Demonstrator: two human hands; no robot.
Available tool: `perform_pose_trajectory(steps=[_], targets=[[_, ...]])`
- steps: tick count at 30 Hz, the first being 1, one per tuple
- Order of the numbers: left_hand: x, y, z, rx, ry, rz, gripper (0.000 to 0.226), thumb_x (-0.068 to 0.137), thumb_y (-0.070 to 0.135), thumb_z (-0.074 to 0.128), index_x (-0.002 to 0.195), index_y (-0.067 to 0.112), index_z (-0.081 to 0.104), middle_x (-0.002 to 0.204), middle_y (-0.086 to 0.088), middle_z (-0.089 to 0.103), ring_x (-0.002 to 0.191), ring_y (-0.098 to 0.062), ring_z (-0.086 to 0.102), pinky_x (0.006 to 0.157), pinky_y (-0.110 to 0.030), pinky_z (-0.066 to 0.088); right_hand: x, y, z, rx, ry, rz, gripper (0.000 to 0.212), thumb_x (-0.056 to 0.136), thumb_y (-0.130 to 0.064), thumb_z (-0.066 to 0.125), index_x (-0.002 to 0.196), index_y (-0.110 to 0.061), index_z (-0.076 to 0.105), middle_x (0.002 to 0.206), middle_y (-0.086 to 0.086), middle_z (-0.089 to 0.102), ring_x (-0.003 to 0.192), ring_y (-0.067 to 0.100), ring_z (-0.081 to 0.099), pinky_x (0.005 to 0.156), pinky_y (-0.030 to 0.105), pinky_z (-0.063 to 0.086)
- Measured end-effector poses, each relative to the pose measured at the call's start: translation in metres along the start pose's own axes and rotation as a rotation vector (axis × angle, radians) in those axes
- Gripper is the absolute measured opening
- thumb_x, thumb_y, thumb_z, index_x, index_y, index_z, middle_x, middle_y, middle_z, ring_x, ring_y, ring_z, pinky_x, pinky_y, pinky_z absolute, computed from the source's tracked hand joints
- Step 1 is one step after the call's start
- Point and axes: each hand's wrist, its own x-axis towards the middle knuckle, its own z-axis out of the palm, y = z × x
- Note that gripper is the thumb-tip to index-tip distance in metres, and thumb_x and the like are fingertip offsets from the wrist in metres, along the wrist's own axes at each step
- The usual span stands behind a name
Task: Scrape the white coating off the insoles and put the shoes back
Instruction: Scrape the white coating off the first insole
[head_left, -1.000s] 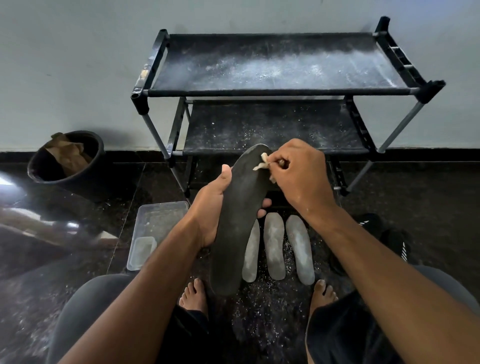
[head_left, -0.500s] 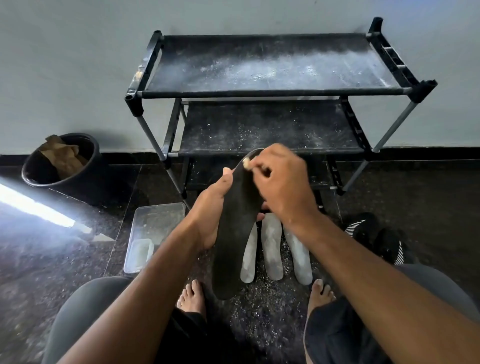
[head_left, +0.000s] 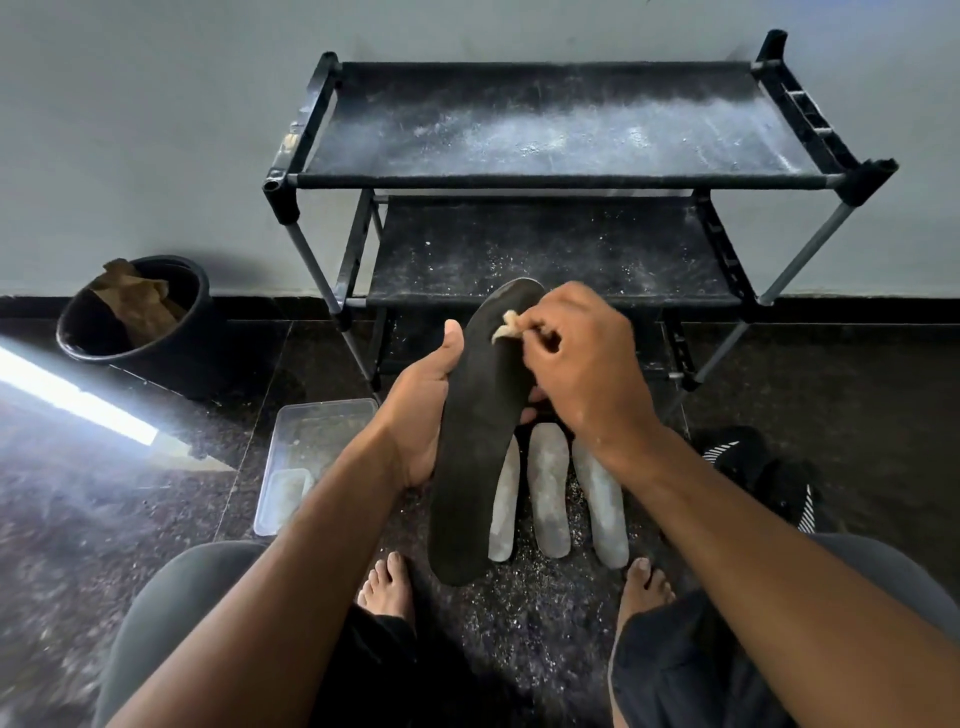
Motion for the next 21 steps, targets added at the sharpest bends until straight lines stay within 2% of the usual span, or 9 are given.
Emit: perform_pose_trajectory(steps=[2, 3, 5, 8, 12, 17, 21], targets=[[-0.001, -0.001, 0.001, 0.037, -0.004, 0.001, 0.072, 0.106, 0.060, 0.031, 0.124, 0.003, 0.071, 0.123, -0.023, 0.071, 0.103, -0.033, 0.072, 0.101, -0.049, 0.053, 0.002, 0.004, -0.002, -0.026, 0.036, 0.023, 0.005, 0.088, -0.001, 0.069, 0.087, -0.004, 0.073, 0.092, 0.002, 0.061, 0.073, 0.007, 0.058, 0.060, 0.010, 0.049], [-0.001, -0.001, 0.000, 0.049, 0.002, 0.006, 0.072, 0.106, 0.060, 0.031, 0.123, 0.003, 0.071, 0.123, -0.023, 0.071, 0.102, -0.033, 0.072, 0.100, -0.048, 0.053, 0.001, 0.004, -0.002, -0.038, 0.035, 0.025, 0.006, 0.087, 0.000, 0.068, 0.087, -0.004, 0.073, 0.092, 0.002, 0.061, 0.072, 0.006, 0.058, 0.058, 0.007, 0.048], [-0.001, 0.001, -0.002, 0.058, 0.019, 0.012, 0.073, 0.106, 0.061, 0.030, 0.131, 0.003, 0.067, 0.127, -0.022, 0.070, 0.106, -0.032, 0.071, 0.100, -0.047, 0.056, -0.001, 0.003, 0.002, -0.042, 0.006, 0.006, 0.009, 0.087, 0.002, 0.067, 0.085, -0.005, 0.073, 0.093, 0.001, 0.061, 0.076, 0.007, 0.059, 0.058, 0.011, 0.051], [0.003, 0.003, -0.010, 0.031, 0.034, 0.020, 0.075, 0.104, 0.066, 0.031, 0.133, 0.006, 0.066, 0.125, -0.018, 0.070, 0.110, -0.028, 0.070, 0.098, -0.041, 0.057, -0.008, -0.006, 0.012, -0.018, -0.096, -0.049, 0.008, 0.084, 0.002, 0.069, 0.085, -0.004, 0.074, 0.089, 0.001, 0.063, 0.079, 0.011, 0.061, 0.068, 0.025, 0.056], [0.006, 0.007, -0.019, 0.038, 0.096, 0.075, 0.076, 0.106, 0.064, 0.029, 0.138, 0.003, 0.062, 0.133, -0.018, 0.067, 0.121, -0.028, 0.066, 0.104, -0.039, 0.053, -0.028, -0.024, 0.023, 0.065, -0.242, -0.072, 0.012, 0.079, 0.005, 0.070, 0.084, -0.004, 0.077, 0.084, 0.002, 0.065, 0.074, 0.005, 0.059, 0.072, 0.015, 0.049], [0.005, 0.011, -0.020, -0.050, 0.101, 0.105, 0.075, 0.106, 0.064, 0.030, 0.132, 0.002, 0.064, 0.129, -0.021, 0.070, 0.115, -0.031, 0.070, 0.097, -0.041, 0.058, -0.035, -0.037, 0.017, 0.242, -0.399, 0.039, 0.009, 0.079, -0.002, 0.076, 0.078, -0.011, 0.079, 0.081, -0.007, 0.068, 0.075, 0.003, 0.064, 0.080, 0.011, 0.047], [0.007, 0.013, -0.019, -0.147, 0.037, 0.140, 0.083, 0.105, 0.068, 0.023, 0.147, 0.003, 0.053, 0.148, -0.018, 0.057, 0.138, -0.032, 0.055, 0.113, -0.044, 0.048, -0.028, -0.033, 0.014, 0.259, -0.238, 0.106, 0.007, 0.077, -0.005, 0.080, 0.078, -0.012, 0.078, 0.079, -0.007, 0.069, 0.070, 0.005, 0.065, 0.073, 0.014, 0.050]])
